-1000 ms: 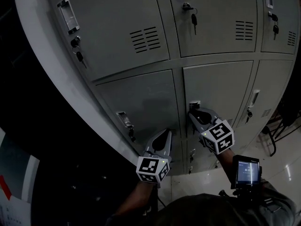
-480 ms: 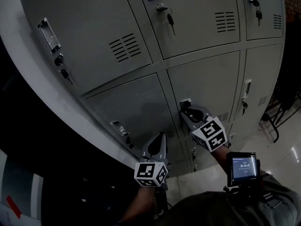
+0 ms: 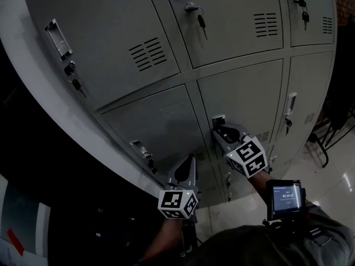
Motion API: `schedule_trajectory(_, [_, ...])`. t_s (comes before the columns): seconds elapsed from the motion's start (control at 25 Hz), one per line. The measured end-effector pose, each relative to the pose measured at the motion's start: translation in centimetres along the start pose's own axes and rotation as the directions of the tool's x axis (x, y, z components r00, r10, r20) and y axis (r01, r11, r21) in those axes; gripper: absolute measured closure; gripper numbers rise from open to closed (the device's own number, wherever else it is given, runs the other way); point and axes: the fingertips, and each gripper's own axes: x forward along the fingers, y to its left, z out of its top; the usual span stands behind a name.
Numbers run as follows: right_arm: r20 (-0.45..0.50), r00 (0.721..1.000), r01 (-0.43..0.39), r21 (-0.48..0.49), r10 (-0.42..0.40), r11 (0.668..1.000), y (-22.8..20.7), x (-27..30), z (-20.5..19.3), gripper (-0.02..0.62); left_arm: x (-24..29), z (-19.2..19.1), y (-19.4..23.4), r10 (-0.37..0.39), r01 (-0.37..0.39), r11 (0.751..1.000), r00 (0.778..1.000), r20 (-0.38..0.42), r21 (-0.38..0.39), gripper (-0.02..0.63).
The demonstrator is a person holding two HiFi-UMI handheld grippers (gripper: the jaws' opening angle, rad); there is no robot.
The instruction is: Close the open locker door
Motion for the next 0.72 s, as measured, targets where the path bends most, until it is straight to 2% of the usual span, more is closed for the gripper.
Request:
schedule_trajectory(0.28, [0.001, 0.999, -0.046, 0.008, 0.046, 0.999, 0.5, -0.1, 0.0, 0.518, 0.1, 0.2, -0.7, -0.004, 0.004, 1.0, 1.0, 0.003, -0.001, 0.606])
schedule_trajectory(0.72, [0.022, 0.999, -0.046, 0.026, 0.046, 0.999, 0.3, -0.5, -0.2, 0.545, -0.2, 0.4, -1.2, 0.0, 0.0, 1.0, 1.0, 0.0, 0.014, 0.606])
